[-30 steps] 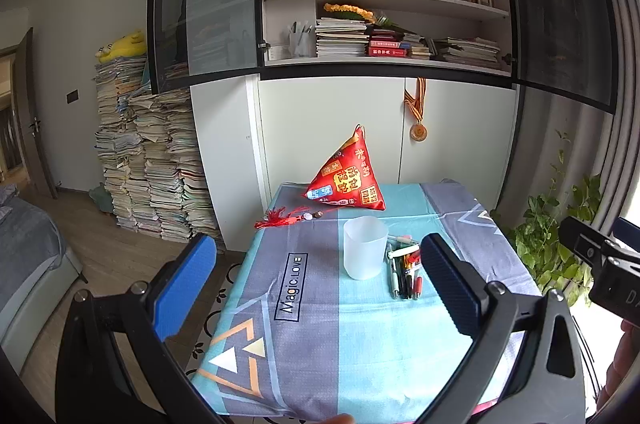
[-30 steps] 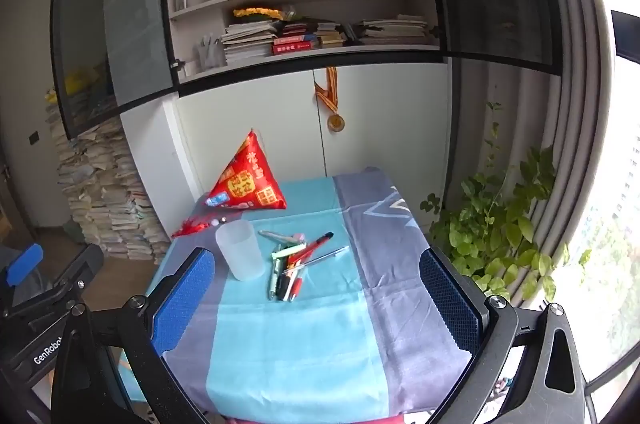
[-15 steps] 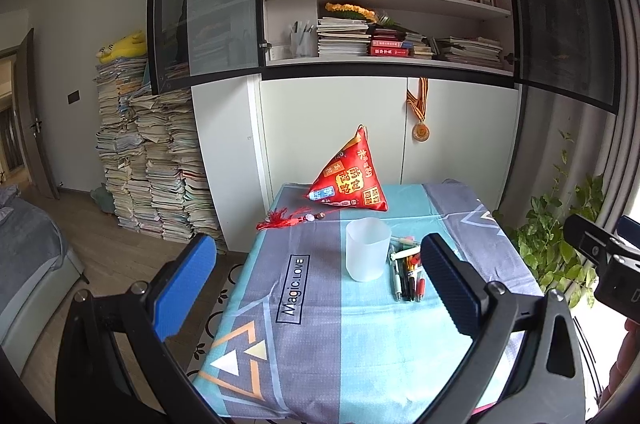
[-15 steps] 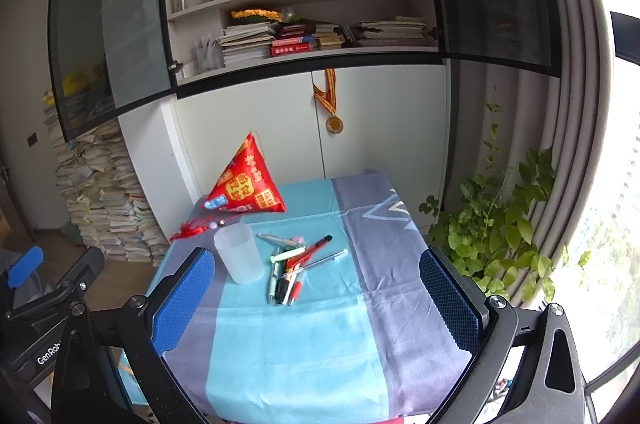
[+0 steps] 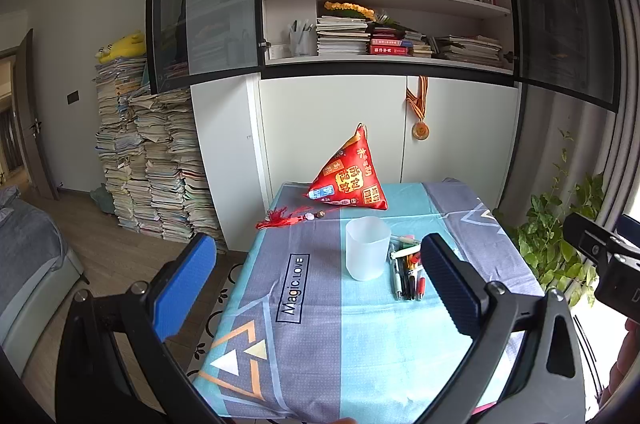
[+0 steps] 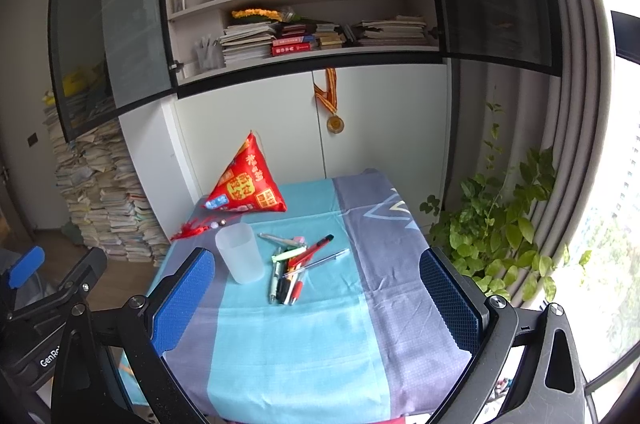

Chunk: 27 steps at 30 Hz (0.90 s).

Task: Organize stationery

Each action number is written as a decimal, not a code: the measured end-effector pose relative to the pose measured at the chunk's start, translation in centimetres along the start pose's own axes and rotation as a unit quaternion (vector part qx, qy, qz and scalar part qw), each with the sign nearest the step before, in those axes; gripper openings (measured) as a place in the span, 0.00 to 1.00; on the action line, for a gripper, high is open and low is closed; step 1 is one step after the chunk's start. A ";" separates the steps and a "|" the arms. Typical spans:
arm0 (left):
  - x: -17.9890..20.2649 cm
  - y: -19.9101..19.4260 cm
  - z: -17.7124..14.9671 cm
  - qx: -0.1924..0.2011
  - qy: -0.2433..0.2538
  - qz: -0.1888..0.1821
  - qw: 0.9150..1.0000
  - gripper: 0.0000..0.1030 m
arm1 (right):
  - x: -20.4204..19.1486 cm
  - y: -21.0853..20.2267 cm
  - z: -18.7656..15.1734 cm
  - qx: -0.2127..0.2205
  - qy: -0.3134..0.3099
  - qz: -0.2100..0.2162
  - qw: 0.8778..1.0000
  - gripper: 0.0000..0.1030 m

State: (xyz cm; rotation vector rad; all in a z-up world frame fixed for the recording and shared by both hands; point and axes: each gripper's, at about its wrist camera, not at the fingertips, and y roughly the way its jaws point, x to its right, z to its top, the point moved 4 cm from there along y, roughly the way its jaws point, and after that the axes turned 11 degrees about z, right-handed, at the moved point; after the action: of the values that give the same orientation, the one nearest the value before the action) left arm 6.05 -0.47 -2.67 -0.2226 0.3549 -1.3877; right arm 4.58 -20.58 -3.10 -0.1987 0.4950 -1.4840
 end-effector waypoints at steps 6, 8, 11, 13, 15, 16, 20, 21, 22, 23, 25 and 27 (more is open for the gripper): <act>0.0 0.0 -0.1 0.000 -0.001 0.000 1.000 0.99 | 0.0 0.0 -0.1 0.000 0.001 -0.001 1.000 0.99; 0.0 0.0 -0.1 0.000 0.000 0.000 1.000 0.99 | 0.0 0.0 -0.1 0.001 0.000 -0.001 1.000 0.99; 0.0 0.0 -0.1 0.000 0.001 -0.001 1.000 0.99 | 0.0 0.0 -0.1 0.000 0.000 0.000 1.000 0.99; 0.1 0.0 -0.2 0.000 0.002 0.000 1.000 0.99 | 0.0 0.0 -0.1 0.000 0.000 0.000 1.000 0.99; 0.1 0.0 -0.2 0.000 0.002 0.000 1.000 0.99 | 0.0 0.0 -0.2 0.000 0.000 0.000 1.000 0.99; 0.2 0.0 -0.2 0.000 0.002 0.000 1.000 0.99 | 0.0 0.0 -0.2 0.000 0.000 0.000 1.000 0.99; 0.3 0.1 -0.3 -0.002 0.002 -0.001 1.000 0.99 | 0.0 0.1 -0.2 0.001 0.000 0.000 1.000 0.99; 0.3 0.1 -0.3 -0.002 0.002 -0.001 1.000 0.99 | 0.0 0.1 -0.2 0.000 0.000 0.000 1.000 0.99; 0.3 0.1 -0.3 -0.003 0.002 -0.001 1.000 0.99 | 0.0 0.1 -0.2 0.000 0.000 0.000 1.000 0.99; 0.3 0.1 -0.3 -0.003 0.002 -0.001 1.000 0.99 | 0.0 0.1 -0.2 -0.001 0.000 0.000 1.000 0.99; 0.3 0.1 -0.3 -0.003 0.003 -0.001 1.000 0.99 | 0.1 0.2 -0.3 -0.001 0.001 0.000 1.000 0.99; 0.3 0.2 -0.3 -0.003 0.003 0.000 1.000 0.99 | 0.1 0.2 -0.3 0.000 0.001 0.000 1.000 0.99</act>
State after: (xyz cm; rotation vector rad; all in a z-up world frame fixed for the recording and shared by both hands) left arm 6.14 -0.71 -3.01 -0.2241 0.3636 -1.3880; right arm 4.60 -20.63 -3.49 -0.1979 0.4966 -1.4835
